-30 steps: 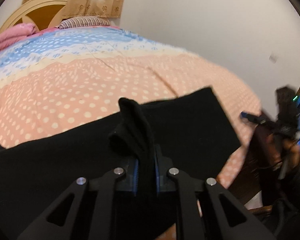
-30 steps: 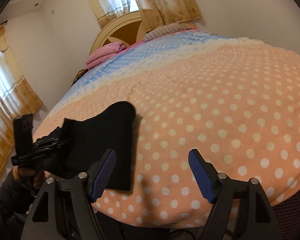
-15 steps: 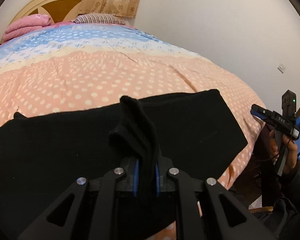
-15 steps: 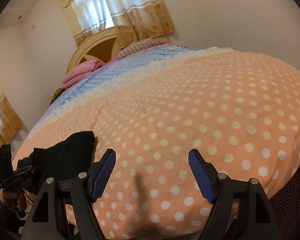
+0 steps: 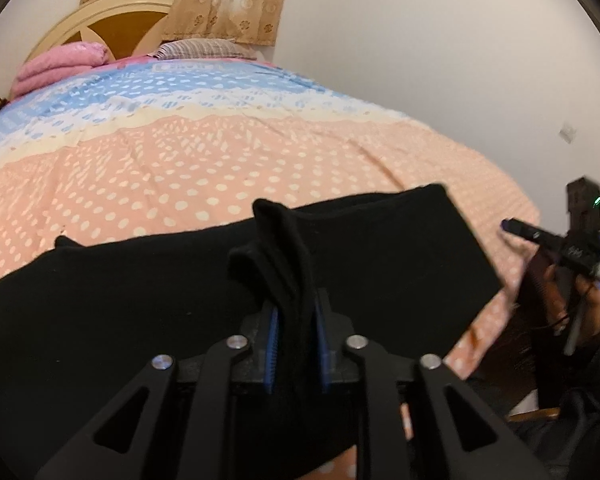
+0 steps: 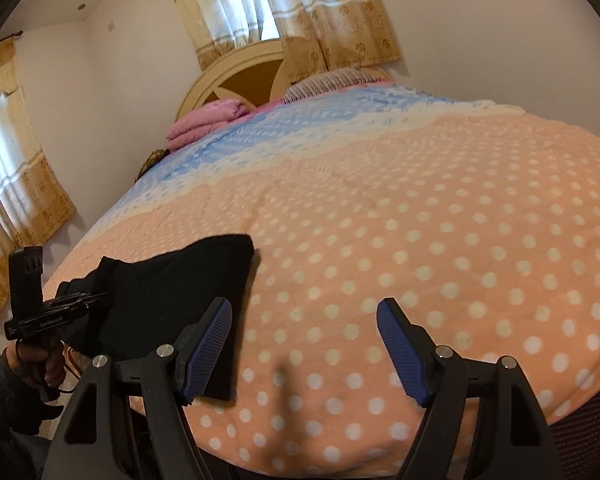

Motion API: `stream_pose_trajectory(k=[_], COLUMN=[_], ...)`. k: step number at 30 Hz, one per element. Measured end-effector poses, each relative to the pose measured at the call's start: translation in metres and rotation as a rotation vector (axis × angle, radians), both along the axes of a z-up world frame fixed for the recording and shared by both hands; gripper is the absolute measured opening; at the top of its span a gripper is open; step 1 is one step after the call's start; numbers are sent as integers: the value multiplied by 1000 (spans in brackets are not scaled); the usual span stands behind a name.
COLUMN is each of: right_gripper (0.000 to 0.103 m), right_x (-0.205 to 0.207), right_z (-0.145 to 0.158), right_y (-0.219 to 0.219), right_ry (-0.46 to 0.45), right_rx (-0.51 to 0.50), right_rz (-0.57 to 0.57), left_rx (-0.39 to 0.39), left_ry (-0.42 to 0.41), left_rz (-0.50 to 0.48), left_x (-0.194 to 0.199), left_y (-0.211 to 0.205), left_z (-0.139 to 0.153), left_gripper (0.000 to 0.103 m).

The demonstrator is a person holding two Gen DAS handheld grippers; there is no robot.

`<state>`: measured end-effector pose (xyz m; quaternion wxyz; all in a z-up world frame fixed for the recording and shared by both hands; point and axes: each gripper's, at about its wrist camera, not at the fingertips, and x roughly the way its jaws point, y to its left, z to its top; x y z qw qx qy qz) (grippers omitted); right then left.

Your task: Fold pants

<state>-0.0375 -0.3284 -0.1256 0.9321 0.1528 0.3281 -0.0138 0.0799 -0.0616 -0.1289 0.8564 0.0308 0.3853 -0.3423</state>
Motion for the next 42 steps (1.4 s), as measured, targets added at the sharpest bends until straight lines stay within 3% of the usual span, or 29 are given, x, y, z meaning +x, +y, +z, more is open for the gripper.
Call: stream_pose_trajectory(k=[1, 5, 9, 14, 18, 21, 26, 32, 38, 42], right_gripper=[76, 76, 76, 76, 76, 76, 76, 76, 76, 76], right_x=[3, 7, 18, 38, 65, 75, 77, 80, 91, 100], right_z=[-1, 2, 7, 26, 37, 37, 23, 24, 24, 10], right_y=[3, 15, 26, 26, 12, 1, 10, 51, 144, 197], right_ry=[8, 5, 0, -43, -46, -20, 20, 14, 18, 45], right_rx=[3, -20, -17, -40, -67, -36, -35, -66, -96, -89], right_rz=[6, 31, 69, 60, 15, -25, 25, 174, 466, 622], left_rx=[5, 26, 59, 74, 122, 134, 168, 182, 171, 176], left_ry=[-10, -40, -80, -113, -119, -119, -120, -93, -49, -46], left_rz=[11, 2, 41, 122, 271, 395, 557, 660, 685, 666], left_x=[-1, -7, -12, -9, 10, 20, 19, 14, 22, 24], left_y=[0, 4, 25, 65, 109, 150, 214, 255, 263, 253], left_z=[-1, 0, 8, 18, 24, 28, 22, 9, -8, -15], left_gripper=[38, 42, 61, 62, 63, 70, 80, 80, 80, 91])
